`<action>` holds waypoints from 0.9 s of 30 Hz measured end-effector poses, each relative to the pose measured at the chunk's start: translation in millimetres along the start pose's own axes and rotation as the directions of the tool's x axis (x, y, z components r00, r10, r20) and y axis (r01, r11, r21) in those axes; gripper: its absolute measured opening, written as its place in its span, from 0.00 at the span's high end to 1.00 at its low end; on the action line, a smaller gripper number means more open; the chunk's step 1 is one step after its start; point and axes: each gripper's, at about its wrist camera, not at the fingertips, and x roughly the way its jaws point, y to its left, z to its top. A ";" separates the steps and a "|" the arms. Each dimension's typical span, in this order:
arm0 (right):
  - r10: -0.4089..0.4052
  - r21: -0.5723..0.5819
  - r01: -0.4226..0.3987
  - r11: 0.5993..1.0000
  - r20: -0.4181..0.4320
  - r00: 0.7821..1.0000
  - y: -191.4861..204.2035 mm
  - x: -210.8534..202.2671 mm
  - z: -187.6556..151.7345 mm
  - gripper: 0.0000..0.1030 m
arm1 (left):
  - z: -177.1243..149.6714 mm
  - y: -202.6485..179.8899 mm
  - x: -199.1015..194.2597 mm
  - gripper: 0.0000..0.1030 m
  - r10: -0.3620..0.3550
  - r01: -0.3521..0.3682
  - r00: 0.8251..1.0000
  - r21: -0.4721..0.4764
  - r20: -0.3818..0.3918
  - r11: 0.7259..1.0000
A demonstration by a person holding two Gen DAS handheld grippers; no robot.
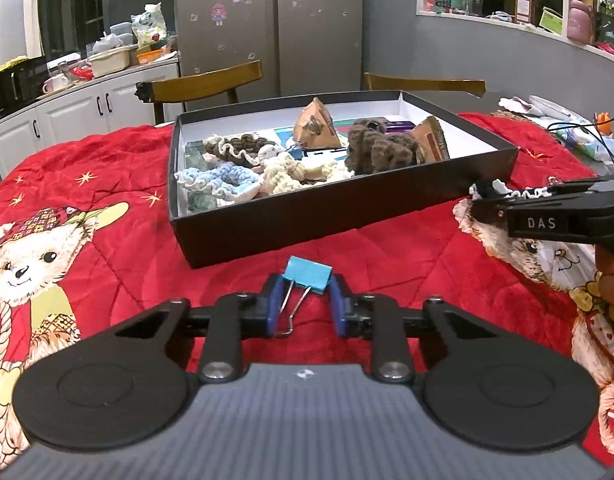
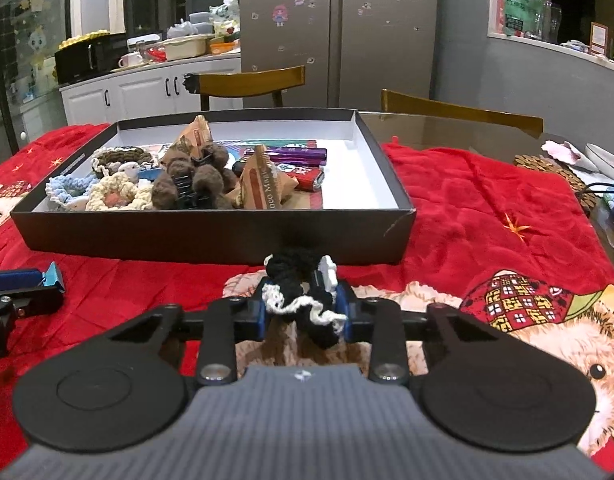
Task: Organize objects
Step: 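Close the left gripper on the binder clip while the right gripper grasps the scrunchie, then lift the binder clip and scrunchie and carry both over the box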
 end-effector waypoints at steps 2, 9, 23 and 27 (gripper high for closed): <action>-0.001 0.002 0.001 1.000 0.001 1.000 -0.6 0.2 0.1 0.68 | -0.4 1.1 0.3 0.72 -0.003 0.003 1.000 -0.005 0.000 1.000; -0.016 -0.003 0.016 1.000 0.005 1.000 0.3 0.3 0.5 0.74 | 0.0 0.7 0.9 0.73 0.001 -0.001 1.000 -0.007 0.002 1.000; -0.062 -0.001 0.062 0.998 0.053 0.997 1.0 -7.0 -0.3 0.76 | 0.4 8.3 0.3 0.73 0.001 -0.001 1.000 -0.057 0.008 0.998; -0.051 -0.006 0.052 0.999 0.090 0.995 2.1 -12.6 -0.2 0.76 | 0.2 9.0 -1.8 0.73 0.010 -0.009 1.000 -0.063 0.017 0.998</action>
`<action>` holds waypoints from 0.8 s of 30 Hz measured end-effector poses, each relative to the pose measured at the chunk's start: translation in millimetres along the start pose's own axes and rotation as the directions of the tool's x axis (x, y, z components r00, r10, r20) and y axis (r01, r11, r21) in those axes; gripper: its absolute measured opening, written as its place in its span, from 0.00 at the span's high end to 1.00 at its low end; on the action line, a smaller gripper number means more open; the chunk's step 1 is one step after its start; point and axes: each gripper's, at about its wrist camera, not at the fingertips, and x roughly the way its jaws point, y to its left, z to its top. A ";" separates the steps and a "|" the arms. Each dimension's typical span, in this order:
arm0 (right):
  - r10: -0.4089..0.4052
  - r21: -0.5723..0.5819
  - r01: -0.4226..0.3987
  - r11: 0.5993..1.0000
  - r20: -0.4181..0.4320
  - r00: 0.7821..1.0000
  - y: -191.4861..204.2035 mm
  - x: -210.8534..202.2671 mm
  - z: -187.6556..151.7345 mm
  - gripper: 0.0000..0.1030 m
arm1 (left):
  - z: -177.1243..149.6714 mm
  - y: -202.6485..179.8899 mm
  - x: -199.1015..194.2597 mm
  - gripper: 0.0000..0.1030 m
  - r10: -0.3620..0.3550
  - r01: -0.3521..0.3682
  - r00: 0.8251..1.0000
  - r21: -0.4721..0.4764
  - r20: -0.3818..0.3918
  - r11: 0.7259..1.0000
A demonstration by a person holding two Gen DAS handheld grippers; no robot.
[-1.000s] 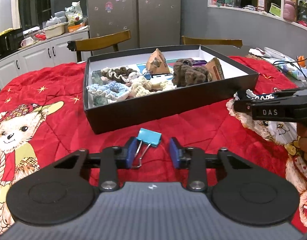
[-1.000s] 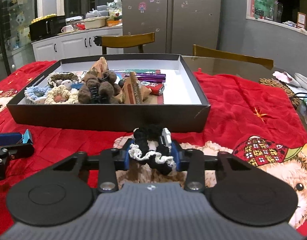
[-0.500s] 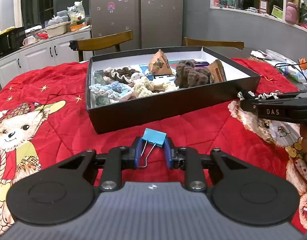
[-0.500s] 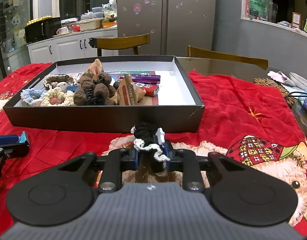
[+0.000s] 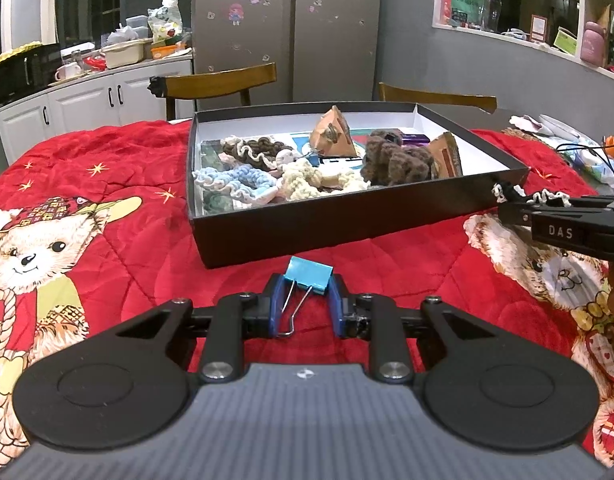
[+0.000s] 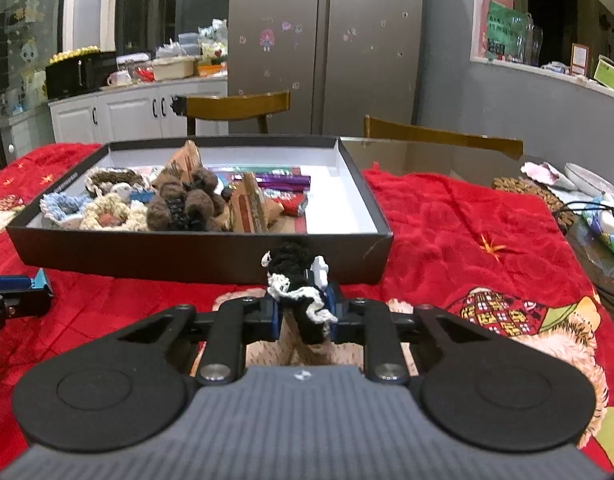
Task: Organize objects
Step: 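Lift the binder clip and scrunchie and carry both over the box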
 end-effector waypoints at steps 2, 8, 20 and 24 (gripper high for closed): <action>0.013 0.006 -0.013 1.000 0.019 1.000 -0.7 -3.1 1.3 0.76 | 0.1 0.8 -0.5 0.73 0.002 -0.002 1.000 -0.001 0.003 1.000; 0.068 0.035 -0.071 0.997 0.071 0.995 -4.6 -13.3 5.5 0.76 | -0.1 1.0 -4.2 0.73 0.009 -0.009 1.000 0.001 0.024 1.000; 0.157 0.035 -0.162 0.986 0.121 0.980 -1.1 -33.9 21.0 0.76 | 6.5 -4.1 -16.6 0.73 0.020 -0.020 0.997 0.012 0.068 1.000; 0.226 0.064 -0.234 0.970 0.108 0.968 -0.1 -39.7 37.9 0.76 | 18.5 -3.5 -28.6 0.72 0.034 -0.033 0.994 -0.011 0.105 0.999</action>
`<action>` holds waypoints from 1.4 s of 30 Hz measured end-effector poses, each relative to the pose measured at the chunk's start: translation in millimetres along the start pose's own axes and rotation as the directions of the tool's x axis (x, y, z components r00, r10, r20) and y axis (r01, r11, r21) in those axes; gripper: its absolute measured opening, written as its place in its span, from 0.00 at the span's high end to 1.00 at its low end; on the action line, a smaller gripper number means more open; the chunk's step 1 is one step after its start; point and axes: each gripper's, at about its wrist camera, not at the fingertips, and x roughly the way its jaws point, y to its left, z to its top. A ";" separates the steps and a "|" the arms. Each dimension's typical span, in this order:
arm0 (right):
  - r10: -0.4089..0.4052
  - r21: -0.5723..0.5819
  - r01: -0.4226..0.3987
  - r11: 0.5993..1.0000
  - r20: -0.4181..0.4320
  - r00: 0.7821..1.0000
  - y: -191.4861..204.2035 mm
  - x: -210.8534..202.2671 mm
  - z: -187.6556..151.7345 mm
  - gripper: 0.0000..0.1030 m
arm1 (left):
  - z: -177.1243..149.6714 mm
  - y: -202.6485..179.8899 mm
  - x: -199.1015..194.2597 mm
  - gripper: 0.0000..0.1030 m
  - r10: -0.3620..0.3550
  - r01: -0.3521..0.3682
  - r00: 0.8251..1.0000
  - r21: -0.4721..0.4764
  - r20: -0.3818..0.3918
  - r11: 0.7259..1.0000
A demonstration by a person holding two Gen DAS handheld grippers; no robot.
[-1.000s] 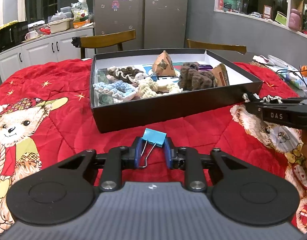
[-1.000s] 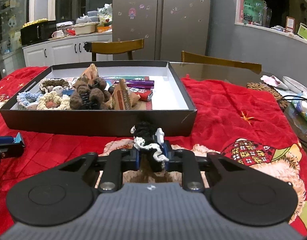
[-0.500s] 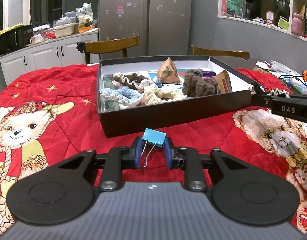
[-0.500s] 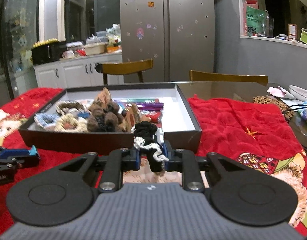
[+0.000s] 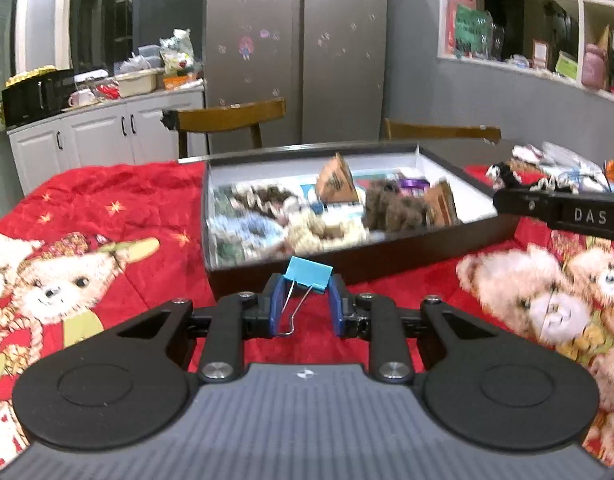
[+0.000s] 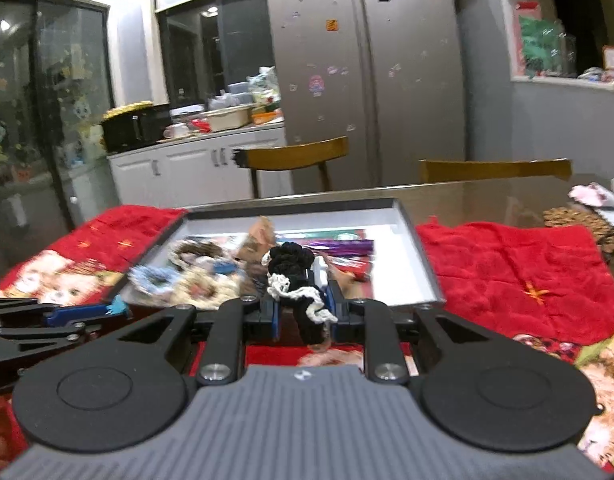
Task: Organize objects
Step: 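Lift the binder clip and scrunchie and carry both over the box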
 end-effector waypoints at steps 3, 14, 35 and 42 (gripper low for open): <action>0.036 0.015 -0.036 0.999 0.001 0.999 4.1 -0.8 16.6 0.76 | 14.9 3.8 -9.5 0.73 -0.005 0.006 0.999 -0.033 0.031 0.999; 0.082 0.116 -0.075 0.990 -0.056 0.995 6.5 35.4 88.5 0.76 | 96.4 10.9 -14.9 0.72 0.051 -0.041 0.993 -0.089 0.109 0.995; 0.106 0.341 0.010 0.940 -0.320 0.941 -22.5 197.0 104.8 0.76 | 154.1 63.7 140.6 0.73 -0.004 -0.022 0.995 -0.260 -0.098 0.965; 0.071 0.274 0.029 0.961 -0.349 0.935 -20.3 209.8 92.4 0.76 | 132.7 52.2 180.7 0.72 -0.015 -0.022 0.983 -0.196 -0.182 0.980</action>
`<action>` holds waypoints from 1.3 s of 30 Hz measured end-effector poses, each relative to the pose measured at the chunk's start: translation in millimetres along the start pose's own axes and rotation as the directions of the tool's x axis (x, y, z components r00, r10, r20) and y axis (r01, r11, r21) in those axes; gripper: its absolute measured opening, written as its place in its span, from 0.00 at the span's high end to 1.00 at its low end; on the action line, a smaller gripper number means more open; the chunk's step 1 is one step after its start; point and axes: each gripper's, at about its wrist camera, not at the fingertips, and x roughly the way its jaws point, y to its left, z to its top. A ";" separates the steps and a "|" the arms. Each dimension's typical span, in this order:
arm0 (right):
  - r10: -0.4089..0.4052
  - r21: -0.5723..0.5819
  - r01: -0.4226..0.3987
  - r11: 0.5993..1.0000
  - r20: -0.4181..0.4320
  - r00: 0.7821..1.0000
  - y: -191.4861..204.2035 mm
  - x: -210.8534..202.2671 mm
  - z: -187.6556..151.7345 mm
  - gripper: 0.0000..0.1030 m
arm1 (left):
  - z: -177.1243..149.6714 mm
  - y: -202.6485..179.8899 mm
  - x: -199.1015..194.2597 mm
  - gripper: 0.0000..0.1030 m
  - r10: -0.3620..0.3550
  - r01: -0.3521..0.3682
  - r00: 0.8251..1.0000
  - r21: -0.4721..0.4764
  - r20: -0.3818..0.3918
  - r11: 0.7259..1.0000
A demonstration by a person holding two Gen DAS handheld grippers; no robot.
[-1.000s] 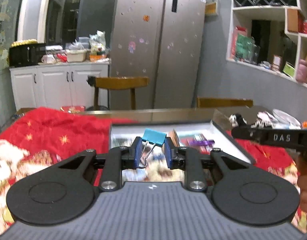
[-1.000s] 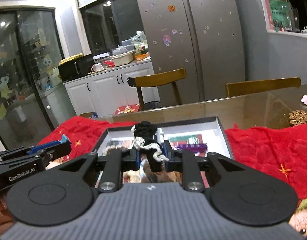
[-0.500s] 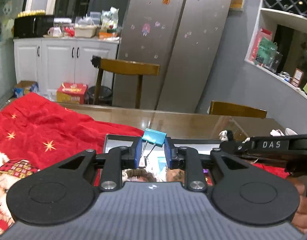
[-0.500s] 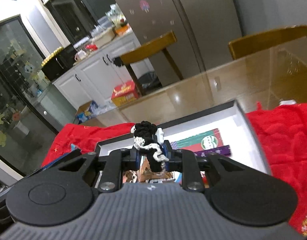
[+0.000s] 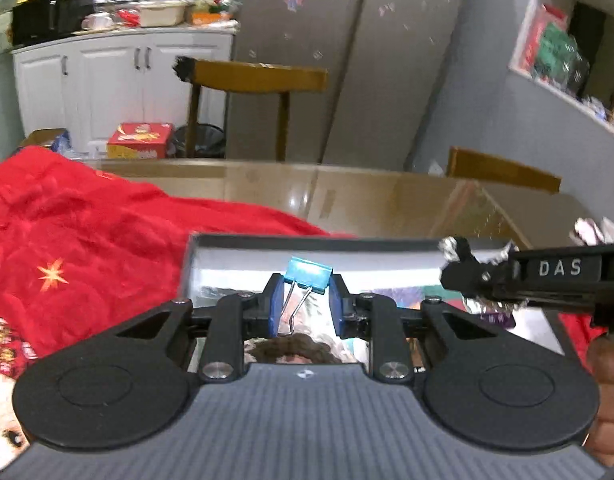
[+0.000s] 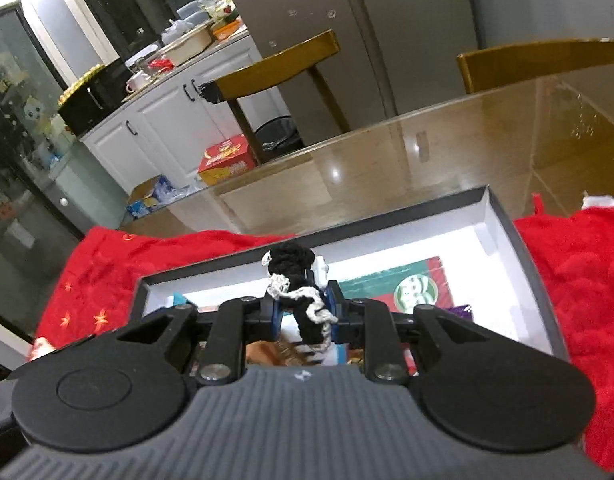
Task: Organize objects
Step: 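Lift the binder clip and scrunchie and carry both over the box, then open both grippers to drop the clip and scrunchie into the box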
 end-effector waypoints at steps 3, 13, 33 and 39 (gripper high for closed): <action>-0.012 0.008 0.012 1.000 -0.010 1.000 -5.9 6.1 1.4 0.76 | -5.7 -4.8 10.3 0.72 0.026 -0.025 1.000 0.026 -0.014 0.999; 0.006 0.047 -0.002 0.999 -0.070 0.998 -19.7 21.2 -6.7 0.75 | -4.1 2.9 15.7 0.72 0.010 -0.011 0.999 -0.023 -0.043 1.000; 0.003 0.056 0.002 0.998 -0.076 0.997 -16.1 24.5 -6.9 0.50 | -5.6 -6.9 19.2 0.71 0.069 -0.067 0.996 0.043 -0.051 0.997; 0.037 0.067 -0.031 0.997 -0.081 0.996 -18.3 21.6 -5.0 0.42 | -1.2 2.0 20.8 0.48 0.080 -0.079 0.993 0.014 -0.082 0.997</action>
